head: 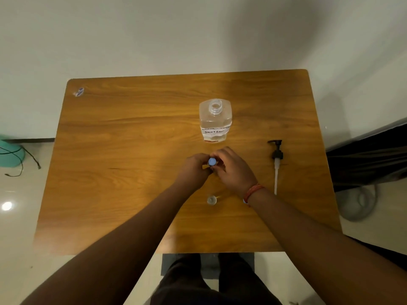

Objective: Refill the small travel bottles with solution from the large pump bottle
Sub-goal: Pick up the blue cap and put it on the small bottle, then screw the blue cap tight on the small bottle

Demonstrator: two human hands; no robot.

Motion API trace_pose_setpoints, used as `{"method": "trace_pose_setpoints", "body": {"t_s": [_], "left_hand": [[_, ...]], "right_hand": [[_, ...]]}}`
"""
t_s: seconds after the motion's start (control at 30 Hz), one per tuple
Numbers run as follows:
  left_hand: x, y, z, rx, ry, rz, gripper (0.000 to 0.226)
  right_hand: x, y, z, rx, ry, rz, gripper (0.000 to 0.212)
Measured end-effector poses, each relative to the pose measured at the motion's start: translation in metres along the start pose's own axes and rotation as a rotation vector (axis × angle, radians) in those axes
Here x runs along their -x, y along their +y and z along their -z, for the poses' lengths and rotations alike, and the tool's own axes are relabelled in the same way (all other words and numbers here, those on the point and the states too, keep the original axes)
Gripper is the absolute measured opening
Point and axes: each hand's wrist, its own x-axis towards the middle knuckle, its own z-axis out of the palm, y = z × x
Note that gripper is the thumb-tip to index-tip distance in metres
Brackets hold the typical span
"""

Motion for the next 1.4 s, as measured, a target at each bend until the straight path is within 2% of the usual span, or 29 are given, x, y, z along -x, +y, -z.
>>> {"method": "trace_pose_setpoints", "body": {"t_s": [0.27, 0.47, 0.6, 0.7, 0.83, 1.07, 1.4], "left_hand": [[0.0, -0.003, -0.005, 0.019, 0.004, -0.001, 0.046], [0.007, -0.013, 0.003, 0.027, 0.003, 0.088, 0.07], [0.038, -0.031, 0.014, 0.102, 0.013, 0.151, 0.059], [0.069, -0.041, 0.016, 0.136, -0.047, 0.132, 0.051], [0.097, -0.048, 0.008, 0.172, -0.132, 0.035, 0.051], [0.097, -0.041, -0.009, 0.105, -0.15, -0.117, 0.053], [0.084, -0.041, -0.015, 0.039, -0.116, -0.176, 0.047]], "right_hand": [[0.004, 0.003, 0.002, 0.017, -0.04, -0.029, 0.035], [0.023, 0.019, 0.016, 0.013, 0.048, -0.102, 0.038], [0.048, 0.038, 0.027, 0.085, 0.082, -0.131, 0.024], [0.071, 0.051, 0.031, 0.186, 0.018, -0.131, 0.02], [0.102, 0.058, 0.025, 0.285, -0.098, -0.122, 0.026], [0.12, 0.059, 0.015, 0.393, -0.149, -0.088, 0.019], [0.115, 0.061, 0.011, 0.391, -0.174, -0.122, 0.018]]}}
